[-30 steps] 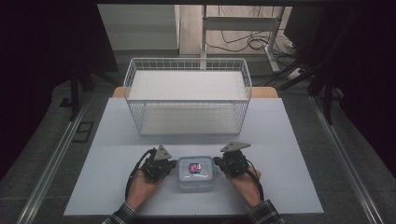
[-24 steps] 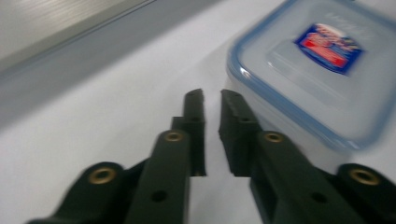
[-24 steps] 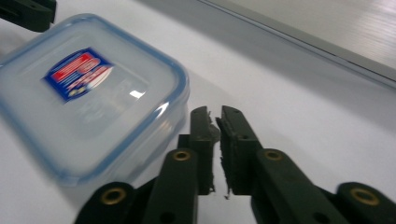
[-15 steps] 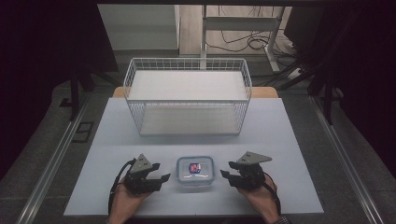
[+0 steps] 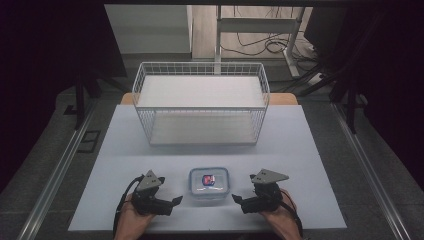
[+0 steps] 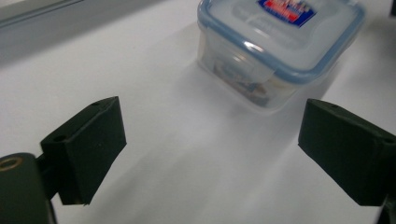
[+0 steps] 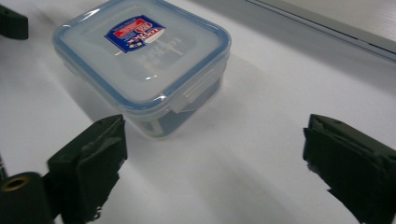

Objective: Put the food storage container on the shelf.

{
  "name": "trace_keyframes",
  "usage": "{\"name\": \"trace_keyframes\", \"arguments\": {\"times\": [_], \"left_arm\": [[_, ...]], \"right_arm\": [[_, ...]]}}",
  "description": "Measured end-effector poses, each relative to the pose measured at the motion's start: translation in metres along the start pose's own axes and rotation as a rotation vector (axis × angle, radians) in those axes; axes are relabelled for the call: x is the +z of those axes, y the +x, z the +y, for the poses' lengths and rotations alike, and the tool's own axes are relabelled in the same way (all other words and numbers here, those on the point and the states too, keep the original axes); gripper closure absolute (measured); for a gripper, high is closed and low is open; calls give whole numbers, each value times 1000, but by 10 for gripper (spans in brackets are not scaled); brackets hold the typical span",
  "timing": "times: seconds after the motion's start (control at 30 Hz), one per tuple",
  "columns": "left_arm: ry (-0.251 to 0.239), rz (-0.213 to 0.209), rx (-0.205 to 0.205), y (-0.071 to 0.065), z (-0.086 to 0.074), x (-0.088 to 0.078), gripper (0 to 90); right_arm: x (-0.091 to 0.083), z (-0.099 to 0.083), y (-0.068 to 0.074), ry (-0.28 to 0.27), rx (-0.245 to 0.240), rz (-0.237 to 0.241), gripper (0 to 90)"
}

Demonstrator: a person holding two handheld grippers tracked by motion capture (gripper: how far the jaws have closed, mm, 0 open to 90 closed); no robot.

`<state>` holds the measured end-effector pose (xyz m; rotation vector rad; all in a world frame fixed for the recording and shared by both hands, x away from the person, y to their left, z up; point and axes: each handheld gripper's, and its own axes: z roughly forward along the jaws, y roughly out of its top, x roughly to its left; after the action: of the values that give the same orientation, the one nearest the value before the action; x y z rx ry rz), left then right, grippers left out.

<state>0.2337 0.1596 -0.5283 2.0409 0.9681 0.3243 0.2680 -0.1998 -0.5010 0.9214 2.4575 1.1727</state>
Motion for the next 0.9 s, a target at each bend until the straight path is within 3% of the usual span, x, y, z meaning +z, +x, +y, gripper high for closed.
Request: {"name": "trace_keyframes", "arguments": {"times": [0.03,0.1,0.17,0.3,0.43,0.5,0.53,0.57,0.63,0.77,0.83,0.9], "left_arm": [[0,0,0,0,0,0,53],[-4,24,38,-3,0,2,34],[-16,21,64,-5,2,4,23],[-51,-25,34,-3,12,4,39],[-71,-81,-12,0,25,4,56],[-64,-96,-6,-1,31,7,43],[-52,-92,7,-2,34,9,43],[-35,-89,27,-6,39,13,27],[-31,-98,24,-8,42,16,30],[-8,-103,31,-9,51,26,50],[-17,-133,-9,-3,58,35,57],[-12,-139,-18,-2,60,39,56]], "right_arm": [[0,0,0,0,0,0,52],[2,0,0,-4,-10,-3,40],[3,2,0,-1,-23,-2,29],[4,7,4,-7,-55,-2,17],[7,15,6,-17,-5,11,21],[8,23,6,-31,47,24,0],[8,23,6,-31,47,24,0],[9,28,5,-39,87,30,0],[11,32,4,-42,118,47,0],[18,38,4,-6,102,54,0],[26,45,1,20,102,59,5],[32,49,-3,37,119,72,10]]}}
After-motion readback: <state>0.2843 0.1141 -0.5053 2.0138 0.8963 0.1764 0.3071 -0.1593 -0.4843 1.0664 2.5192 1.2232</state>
